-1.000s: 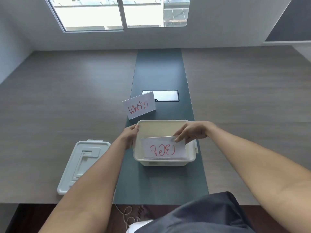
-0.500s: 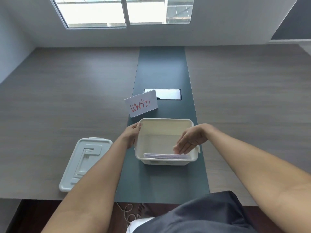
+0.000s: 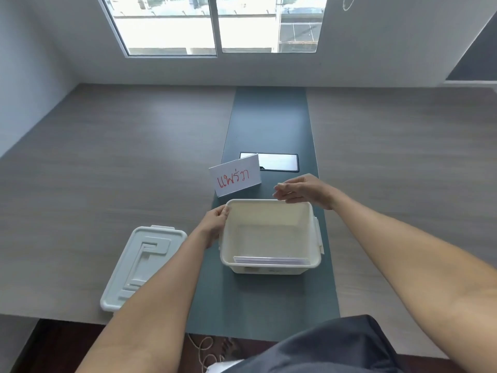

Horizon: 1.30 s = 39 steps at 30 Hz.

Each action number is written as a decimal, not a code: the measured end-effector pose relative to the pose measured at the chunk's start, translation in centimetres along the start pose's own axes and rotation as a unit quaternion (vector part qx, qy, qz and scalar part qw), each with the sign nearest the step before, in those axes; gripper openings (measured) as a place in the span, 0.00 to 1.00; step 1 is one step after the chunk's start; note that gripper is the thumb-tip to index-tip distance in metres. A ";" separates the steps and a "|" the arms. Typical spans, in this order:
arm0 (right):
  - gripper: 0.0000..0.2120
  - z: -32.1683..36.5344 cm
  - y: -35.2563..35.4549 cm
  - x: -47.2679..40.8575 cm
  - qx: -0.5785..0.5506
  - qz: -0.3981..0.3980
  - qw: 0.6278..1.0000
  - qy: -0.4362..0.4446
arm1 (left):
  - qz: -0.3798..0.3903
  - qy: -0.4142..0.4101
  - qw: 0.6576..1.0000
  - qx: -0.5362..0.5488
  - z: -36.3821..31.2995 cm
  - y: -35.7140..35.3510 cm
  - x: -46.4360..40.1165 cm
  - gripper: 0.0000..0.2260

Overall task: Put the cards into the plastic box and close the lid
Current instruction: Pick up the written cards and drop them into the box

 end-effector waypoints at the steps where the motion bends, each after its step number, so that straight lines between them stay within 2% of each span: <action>1: 0.19 0.4 0.2 -0.4 0.008 -0.012 1.000 0.007 | -0.002 -0.004 1.000 0.004 -0.1 0.1 0.2 0.13; 7: 0.15 2.8 0.3 -2.9 0.085 -0.054 0.995 0.028 | -0.028 -0.014 0.999 0.010 -0.2 1.4 0.6 0.13; 11: 0.17 4.3 -0.1 -5.4 0.154 -0.061 0.986 0.026 | -0.015 -0.013 1.000 -0.001 0.2 2.0 0.3 0.14; 16: 0.19 5.6 0.3 -9.7 0.245 -0.088 0.965 -0.002 | 0.007 -0.003 0.999 0.049 0.5 2.2 0.0 0.16; 24: 0.22 7.5 1.2 -15.5 0.417 -0.063 0.906 -0.035 | 0.028 0.025 0.996 0.081 0.0 2.6 0.4 0.14; 31: 0.26 7.3 2.6 -19.7 0.522 -0.010 0.845 -0.119 | 0.006 0.008 0.996 0.086 0.3 2.2 0.3 0.16; 35: 0.23 6.4 1.9 -19.8 0.593 -0.027 0.798 -0.103 | -0.009 -0.004 0.997 0.079 0.9 2.2 0.1 0.17; 39: 0.18 5.3 0.9 -19.3 0.584 -0.074 0.802 -0.101 | -0.012 -0.009 0.997 0.075 0.7 2.2 0.1 0.16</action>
Point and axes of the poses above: each hand's wrist, its own x-axis away from the middle knuckle, its own y-axis out of the back of the hand, z = x × y, the point moved 2 cm from there along -x, towards the middle knuckle, and after that the axes turned 14 degrees about z, right-handed, at the moved point
